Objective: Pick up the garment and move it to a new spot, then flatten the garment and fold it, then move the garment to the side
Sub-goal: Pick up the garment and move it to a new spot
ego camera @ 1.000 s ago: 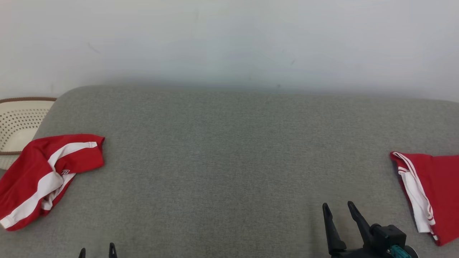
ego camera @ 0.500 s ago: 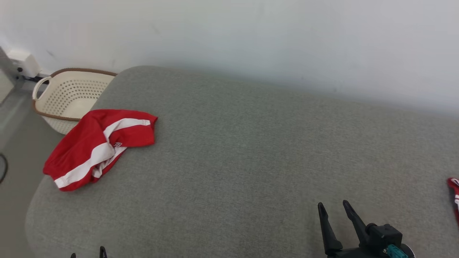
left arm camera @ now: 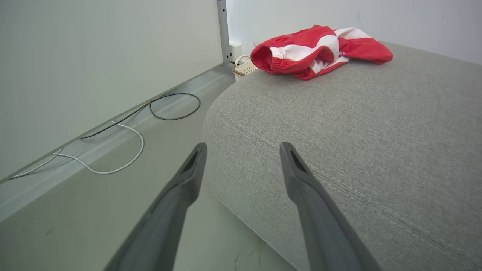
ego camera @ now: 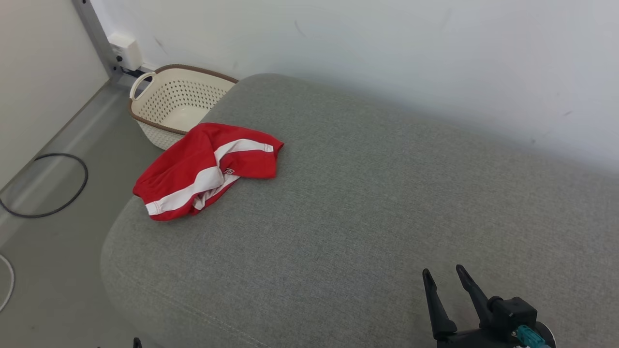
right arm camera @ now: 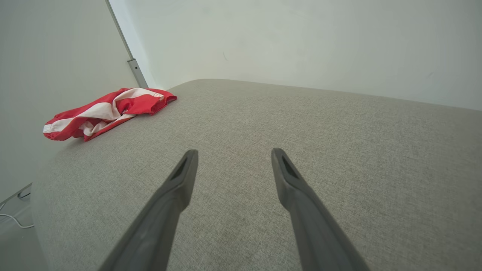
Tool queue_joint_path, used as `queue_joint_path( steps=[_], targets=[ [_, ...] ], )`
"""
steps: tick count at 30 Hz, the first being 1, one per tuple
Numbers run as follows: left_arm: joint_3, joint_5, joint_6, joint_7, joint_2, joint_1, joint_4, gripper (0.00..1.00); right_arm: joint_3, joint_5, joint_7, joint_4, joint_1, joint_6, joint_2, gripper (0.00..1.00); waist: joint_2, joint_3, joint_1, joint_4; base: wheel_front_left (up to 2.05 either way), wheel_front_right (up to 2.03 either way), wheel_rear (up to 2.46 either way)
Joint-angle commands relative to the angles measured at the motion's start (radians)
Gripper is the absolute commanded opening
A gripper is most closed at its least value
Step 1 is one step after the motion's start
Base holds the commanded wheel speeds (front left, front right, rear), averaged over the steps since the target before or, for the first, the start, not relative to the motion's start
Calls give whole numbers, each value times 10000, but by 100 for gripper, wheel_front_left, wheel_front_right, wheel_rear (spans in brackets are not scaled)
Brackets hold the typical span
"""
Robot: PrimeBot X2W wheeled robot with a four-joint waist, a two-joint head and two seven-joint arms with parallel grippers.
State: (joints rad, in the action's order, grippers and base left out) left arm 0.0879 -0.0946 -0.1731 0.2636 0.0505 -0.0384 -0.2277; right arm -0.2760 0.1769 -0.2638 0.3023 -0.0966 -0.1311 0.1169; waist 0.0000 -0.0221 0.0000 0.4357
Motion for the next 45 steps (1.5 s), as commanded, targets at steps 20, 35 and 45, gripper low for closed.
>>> queue_joint_path(
  steps=[20,35,45],
  targets=[
    [788,-390,1473,11,71,2502,-723,100,-112,16,0,-617,-653,9,898,100,0,-1341,0,-558,0,0,0],
    [1238,3,2555,9,1115,6433,-2640,100,-65,289,-1,-1329,-1614,9,1821,100,0,-3121,0,-1870,0,0,0],
    [801,435,2588,-235,2156,8765,-5875,100,77,370,-1,-1564,-2000,9,2085,100,0,-4079,0,-2692,0,0,0]
  ],
)
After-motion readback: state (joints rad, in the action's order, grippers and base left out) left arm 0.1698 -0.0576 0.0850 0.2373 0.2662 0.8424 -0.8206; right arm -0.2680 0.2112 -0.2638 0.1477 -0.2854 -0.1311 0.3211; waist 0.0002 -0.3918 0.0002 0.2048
